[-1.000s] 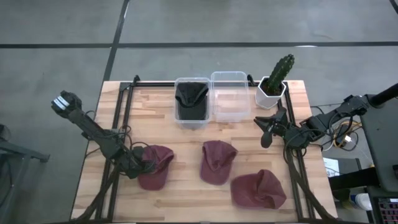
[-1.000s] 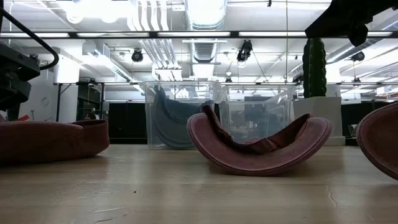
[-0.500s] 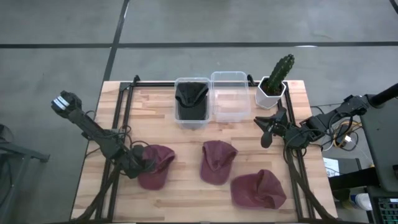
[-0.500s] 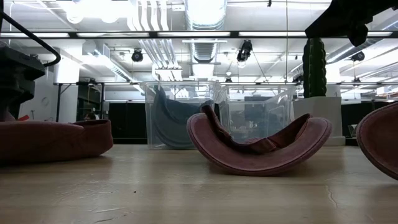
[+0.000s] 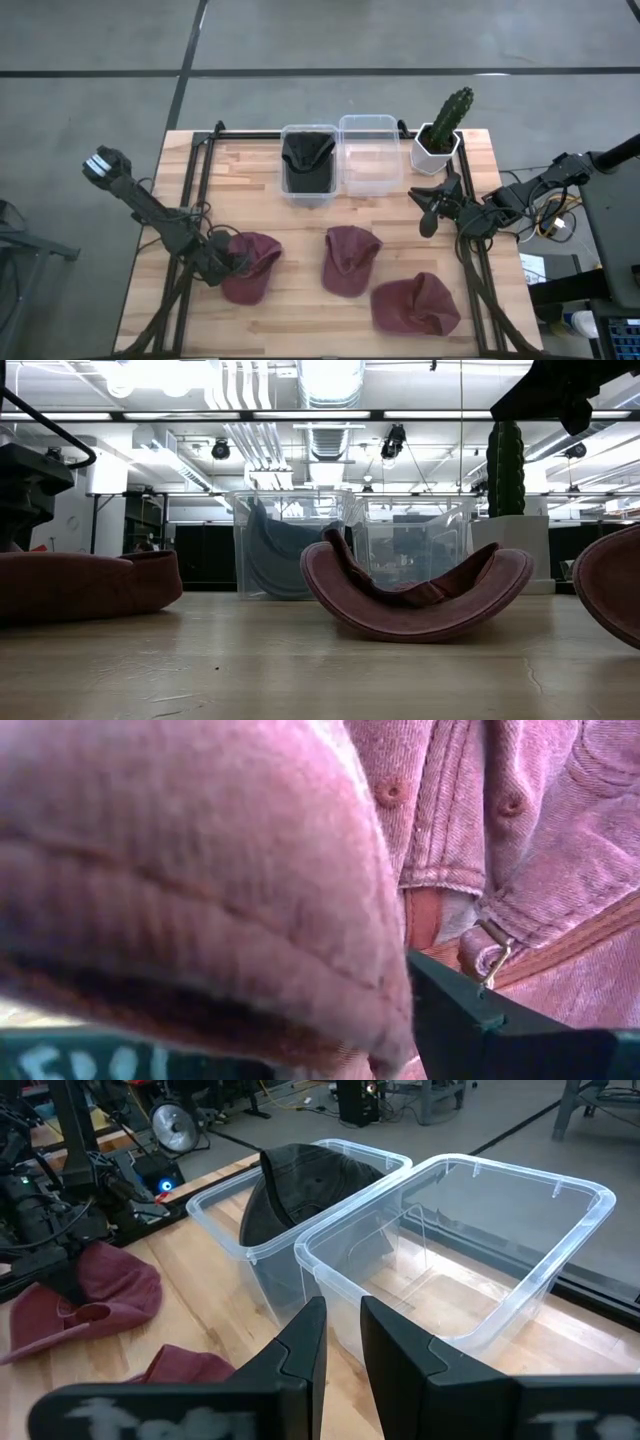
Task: Pick & Place hat
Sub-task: Put the left red cap into the right transparent bin
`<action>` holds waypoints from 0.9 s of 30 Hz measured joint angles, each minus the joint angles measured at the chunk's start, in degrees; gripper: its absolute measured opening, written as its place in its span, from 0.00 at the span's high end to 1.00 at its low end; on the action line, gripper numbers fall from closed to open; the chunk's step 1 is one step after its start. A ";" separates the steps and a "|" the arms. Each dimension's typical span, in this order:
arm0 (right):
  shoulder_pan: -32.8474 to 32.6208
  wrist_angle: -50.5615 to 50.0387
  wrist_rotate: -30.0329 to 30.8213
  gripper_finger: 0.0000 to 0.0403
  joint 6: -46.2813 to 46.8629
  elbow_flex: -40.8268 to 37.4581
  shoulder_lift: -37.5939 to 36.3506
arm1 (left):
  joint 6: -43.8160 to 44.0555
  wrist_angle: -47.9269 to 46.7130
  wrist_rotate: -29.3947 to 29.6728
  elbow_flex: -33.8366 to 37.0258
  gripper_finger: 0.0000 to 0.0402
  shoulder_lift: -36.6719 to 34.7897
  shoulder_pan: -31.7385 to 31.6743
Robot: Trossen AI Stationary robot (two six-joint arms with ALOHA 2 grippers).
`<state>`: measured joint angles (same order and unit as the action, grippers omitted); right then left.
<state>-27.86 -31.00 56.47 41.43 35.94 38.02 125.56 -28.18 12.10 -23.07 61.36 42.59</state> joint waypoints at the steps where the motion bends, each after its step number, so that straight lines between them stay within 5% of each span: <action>1: 0.00 0.00 0.00 0.85 0.00 0.00 0.00 | -0.01 0.00 0.00 0.00 0.59 0.00 0.01; 21: 0.00 0.00 0.00 0.85 0.20 0.00 0.00 | -3.83 0.00 0.94 0.00 0.59 0.00 0.04; 27: 0.00 0.00 0.00 0.85 0.20 0.00 0.00 | -2.55 -0.07 0.88 0.66 0.78 0.00 0.04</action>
<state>-27.86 -31.00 56.47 41.63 35.94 38.02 123.01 -28.25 12.98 -22.41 61.36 42.63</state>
